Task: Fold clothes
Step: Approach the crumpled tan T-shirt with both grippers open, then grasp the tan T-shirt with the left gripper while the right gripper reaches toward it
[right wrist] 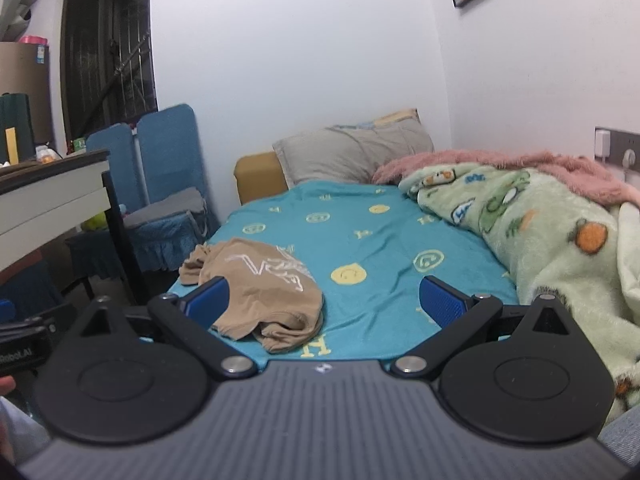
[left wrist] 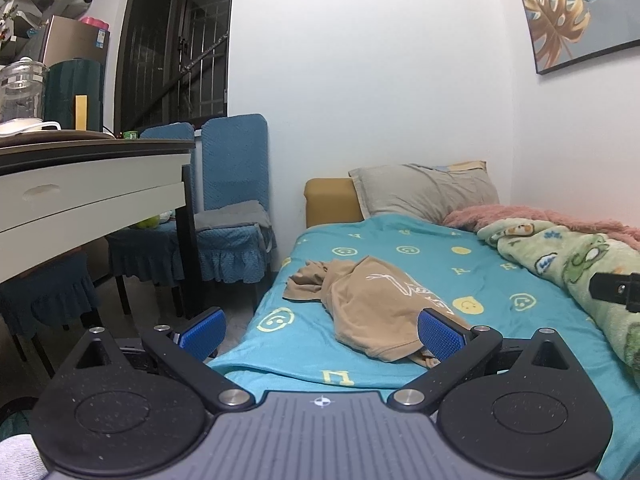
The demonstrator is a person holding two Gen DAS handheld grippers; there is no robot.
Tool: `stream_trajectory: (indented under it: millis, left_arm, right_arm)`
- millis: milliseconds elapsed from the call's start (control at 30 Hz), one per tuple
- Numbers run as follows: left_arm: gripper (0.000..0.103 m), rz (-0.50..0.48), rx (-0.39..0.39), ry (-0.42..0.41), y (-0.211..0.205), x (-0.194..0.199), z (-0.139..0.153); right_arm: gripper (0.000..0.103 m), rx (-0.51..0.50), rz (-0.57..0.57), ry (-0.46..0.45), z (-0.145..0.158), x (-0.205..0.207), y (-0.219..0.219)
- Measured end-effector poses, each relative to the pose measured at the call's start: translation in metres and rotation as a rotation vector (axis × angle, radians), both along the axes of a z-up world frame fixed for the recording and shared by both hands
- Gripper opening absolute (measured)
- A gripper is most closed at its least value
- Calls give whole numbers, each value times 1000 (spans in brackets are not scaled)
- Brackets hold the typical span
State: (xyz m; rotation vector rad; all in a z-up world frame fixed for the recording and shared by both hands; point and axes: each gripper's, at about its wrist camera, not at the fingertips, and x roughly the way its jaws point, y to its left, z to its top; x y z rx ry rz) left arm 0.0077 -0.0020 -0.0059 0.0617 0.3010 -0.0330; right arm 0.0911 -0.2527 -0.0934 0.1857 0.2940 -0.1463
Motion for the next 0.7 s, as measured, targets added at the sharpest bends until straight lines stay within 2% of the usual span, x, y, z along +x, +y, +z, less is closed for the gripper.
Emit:
stream_trajectory:
  millis: [167, 333, 467, 533, 567, 700]
  left_arm:
    - [103, 2, 41, 58, -16, 48, -6]
    - [103, 4, 81, 120, -32, 98, -13]
    - [103, -12, 102, 268, -36, 163, -32]
    - [101, -43, 119, 331, -40, 188, -44]
    - [100, -68, 142, 338, -43, 195, -51]
    - [95, -174, 286, 340, -62, 217, -84]
  right_arm:
    - [103, 17, 82, -2, 11, 11, -2]
    - [103, 18, 91, -61, 54, 32, -25]
    - [103, 88, 43, -43, 79, 63, -60]
    - [103, 98, 16, -32, 80, 78, -72]
    - [103, 107, 5, -19, 76, 86, -78]
    - [103, 189, 6, 30, 34, 104, -92]
